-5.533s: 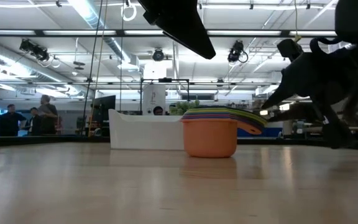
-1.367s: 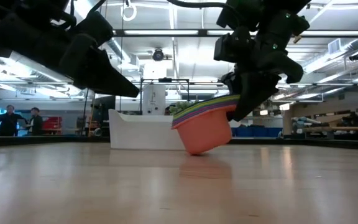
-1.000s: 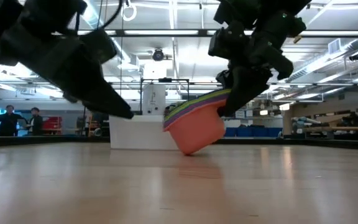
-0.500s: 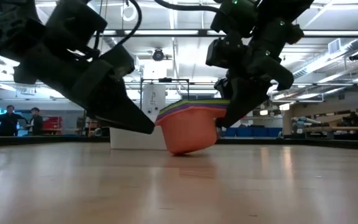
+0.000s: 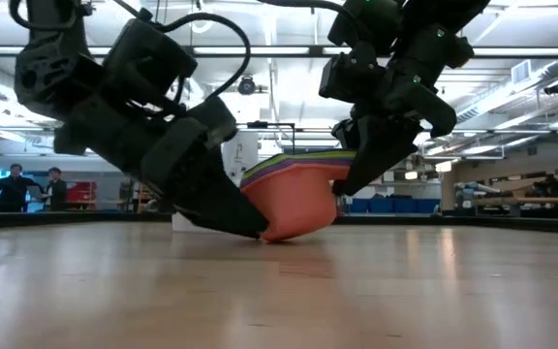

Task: Nest measuring cups in basket
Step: Put the stacked nesting cups in the bin

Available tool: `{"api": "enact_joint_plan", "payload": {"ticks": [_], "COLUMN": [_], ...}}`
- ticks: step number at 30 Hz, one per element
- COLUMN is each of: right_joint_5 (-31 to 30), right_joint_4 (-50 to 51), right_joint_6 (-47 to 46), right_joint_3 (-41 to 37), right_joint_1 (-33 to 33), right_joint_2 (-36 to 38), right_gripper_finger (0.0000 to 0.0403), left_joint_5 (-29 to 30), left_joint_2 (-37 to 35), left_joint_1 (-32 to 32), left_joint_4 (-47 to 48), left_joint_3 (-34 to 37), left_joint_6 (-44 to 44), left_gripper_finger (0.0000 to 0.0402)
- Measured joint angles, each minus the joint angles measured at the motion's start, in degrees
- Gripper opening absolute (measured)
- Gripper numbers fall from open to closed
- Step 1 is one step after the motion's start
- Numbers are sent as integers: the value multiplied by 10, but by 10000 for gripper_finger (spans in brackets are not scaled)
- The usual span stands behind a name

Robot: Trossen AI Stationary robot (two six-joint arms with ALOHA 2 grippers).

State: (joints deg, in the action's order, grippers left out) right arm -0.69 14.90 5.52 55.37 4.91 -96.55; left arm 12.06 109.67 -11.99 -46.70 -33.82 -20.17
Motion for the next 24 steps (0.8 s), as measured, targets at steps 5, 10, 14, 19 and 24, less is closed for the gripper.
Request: {"api": "enact_joint_plan", "payload": {"ticks": [5,10,14,19,24], "right_joint_5": [3,1,-18,-32,-41], "right_joint_4": [-5,-10,-26,-33,-39], "right_joint_6": [1,7,13,22,24], "right_joint_3": [-2,-3,-3,-3,-3], "right_joint_1": [0,5,11,11,9], "right_joint_2": [0,0,0,1,1], "right_gripper_finger": [158,158,158,157,158], "left_joint_5": [-9,-20,-40,-51,-53], "left_joint_2": [4,4,4,-21,-67], "left_joint_1": [7,15,25,34,42], "left_joint_4": [-20,-33,-35,-21,42], "left_joint_3": [-7,-7,-6,-3,-4], "left_joint_6": [17,29,43,62,82], "left_gripper_finger": [343,344,342,337,337]}}
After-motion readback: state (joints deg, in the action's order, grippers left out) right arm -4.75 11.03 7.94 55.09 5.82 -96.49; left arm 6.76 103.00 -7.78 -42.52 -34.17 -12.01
